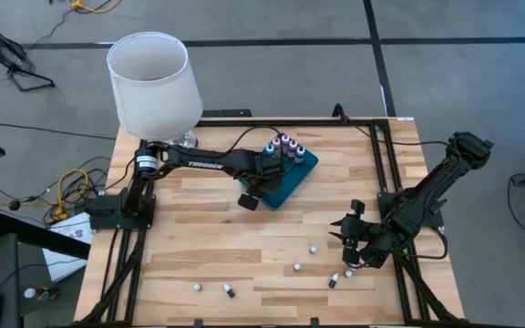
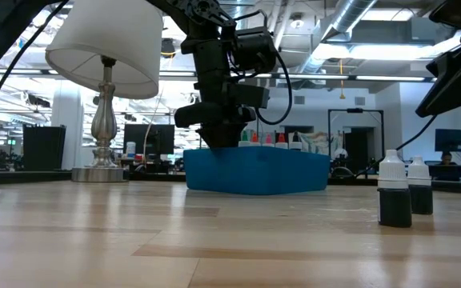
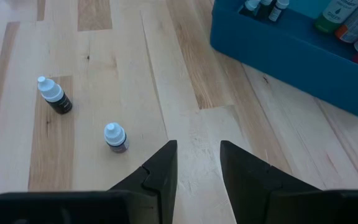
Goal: Pick & Place food coloring
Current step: Put the small black food coloring bottle into the blue container
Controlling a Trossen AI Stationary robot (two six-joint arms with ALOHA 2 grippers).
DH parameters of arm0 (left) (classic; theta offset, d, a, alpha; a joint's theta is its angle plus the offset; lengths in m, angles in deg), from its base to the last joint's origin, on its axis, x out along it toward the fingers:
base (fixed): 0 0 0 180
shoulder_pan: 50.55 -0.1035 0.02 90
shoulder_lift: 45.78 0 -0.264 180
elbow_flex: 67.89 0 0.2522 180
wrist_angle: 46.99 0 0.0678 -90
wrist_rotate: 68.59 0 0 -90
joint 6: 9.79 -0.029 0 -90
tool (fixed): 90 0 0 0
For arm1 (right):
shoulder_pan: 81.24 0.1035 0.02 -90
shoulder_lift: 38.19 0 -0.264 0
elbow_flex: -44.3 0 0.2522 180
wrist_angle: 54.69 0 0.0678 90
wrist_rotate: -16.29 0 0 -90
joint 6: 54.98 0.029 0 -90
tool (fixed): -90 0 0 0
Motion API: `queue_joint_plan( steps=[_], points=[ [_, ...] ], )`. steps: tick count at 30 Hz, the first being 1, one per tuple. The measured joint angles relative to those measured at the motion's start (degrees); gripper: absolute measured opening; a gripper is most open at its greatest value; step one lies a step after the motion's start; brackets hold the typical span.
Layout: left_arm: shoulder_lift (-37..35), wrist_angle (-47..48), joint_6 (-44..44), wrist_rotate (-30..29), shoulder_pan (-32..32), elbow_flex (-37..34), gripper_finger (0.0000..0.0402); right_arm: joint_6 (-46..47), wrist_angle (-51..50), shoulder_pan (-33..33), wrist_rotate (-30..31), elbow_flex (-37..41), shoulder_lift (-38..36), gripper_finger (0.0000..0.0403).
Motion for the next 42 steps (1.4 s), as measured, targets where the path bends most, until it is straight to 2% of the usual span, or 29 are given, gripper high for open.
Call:
queue_joint_plan(
  steps=[7,11,30,42],
  points=[
    [0.0,0.0,0.4,0.1,0.0,0.0,0.0047,0.0,0.0,0.0,0.0,0.0,0.0,0.0111],
    [-0.1,0.0,0.4,0.1,0.0,0.0,0.0037,0.0,0.0,0.0,0.0,0.0,0.0,0.0111],
    [-0.1,0.1,1.0,0.2,0.0,0.0,0.0080,0.0,0.0,0.0,0.0,0.0,0.0,0.0111],
    [0.0,0.0,1.0,0.1,0.0,0.0,0.0085,0.0,0.0,0.0,0.0,0.0,0.0,0.0111]
  ],
)
